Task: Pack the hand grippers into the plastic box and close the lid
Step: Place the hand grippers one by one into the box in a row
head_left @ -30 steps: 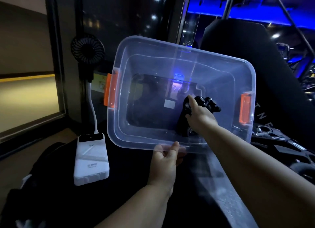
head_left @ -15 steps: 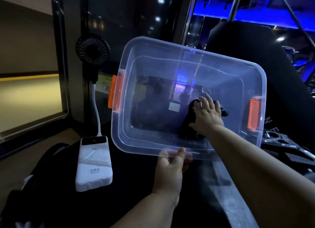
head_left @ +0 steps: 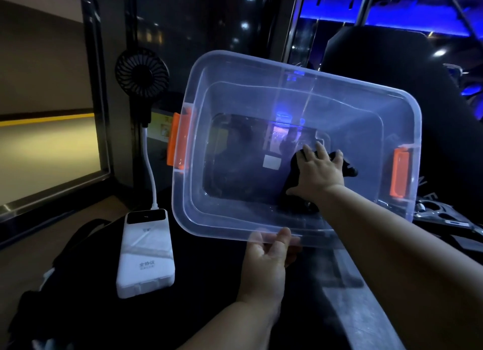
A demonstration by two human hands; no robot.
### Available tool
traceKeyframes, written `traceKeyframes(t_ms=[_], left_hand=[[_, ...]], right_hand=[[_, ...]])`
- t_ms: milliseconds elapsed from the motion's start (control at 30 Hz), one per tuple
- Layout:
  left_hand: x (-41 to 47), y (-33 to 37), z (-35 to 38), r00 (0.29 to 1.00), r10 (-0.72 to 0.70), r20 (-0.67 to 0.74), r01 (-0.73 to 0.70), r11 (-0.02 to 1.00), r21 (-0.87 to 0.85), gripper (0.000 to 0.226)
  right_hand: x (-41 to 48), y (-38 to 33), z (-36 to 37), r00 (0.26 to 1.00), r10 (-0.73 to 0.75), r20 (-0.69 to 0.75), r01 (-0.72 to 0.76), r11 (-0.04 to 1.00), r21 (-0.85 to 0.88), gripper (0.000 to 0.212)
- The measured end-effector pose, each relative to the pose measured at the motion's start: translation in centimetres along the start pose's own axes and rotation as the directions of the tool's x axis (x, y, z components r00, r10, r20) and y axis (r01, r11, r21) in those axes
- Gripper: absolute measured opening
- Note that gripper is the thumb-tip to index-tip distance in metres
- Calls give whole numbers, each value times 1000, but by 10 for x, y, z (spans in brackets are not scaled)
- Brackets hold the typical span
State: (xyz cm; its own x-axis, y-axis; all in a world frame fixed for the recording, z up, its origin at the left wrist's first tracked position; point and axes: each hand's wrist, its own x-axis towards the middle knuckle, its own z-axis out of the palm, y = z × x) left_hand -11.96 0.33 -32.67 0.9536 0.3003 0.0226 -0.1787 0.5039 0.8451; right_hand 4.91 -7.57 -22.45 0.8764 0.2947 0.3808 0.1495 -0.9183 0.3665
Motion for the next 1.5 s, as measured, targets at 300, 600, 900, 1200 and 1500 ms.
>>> traceKeyframes(t_ms=[300, 600, 900, 1200, 1500], left_hand=[[-1, 4, 0, 1000, -2, 2, 2, 1000, 17, 22], [0, 1, -2, 1000, 0, 20, 1, 999, -32, 33], [0, -2, -4, 999, 10, 36, -9, 1000, -22, 45], [1, -1, -3, 999, 25, 31, -26, 999, 25, 46], [1, 2, 0, 999, 21, 25, -22, 999, 30, 17]], right_hand=[[7, -24, 9, 997, 64, 48, -58, 991, -119, 128], [14, -23, 13, 998, 44, 42, -35, 980, -197, 133], [10, -20, 13, 998, 53, 15, -50, 981, -185, 134], [10, -17, 12, 999, 40, 3, -38, 978, -207, 135], [0, -1, -5, 999, 32, -6, -32, 999, -42, 113]])
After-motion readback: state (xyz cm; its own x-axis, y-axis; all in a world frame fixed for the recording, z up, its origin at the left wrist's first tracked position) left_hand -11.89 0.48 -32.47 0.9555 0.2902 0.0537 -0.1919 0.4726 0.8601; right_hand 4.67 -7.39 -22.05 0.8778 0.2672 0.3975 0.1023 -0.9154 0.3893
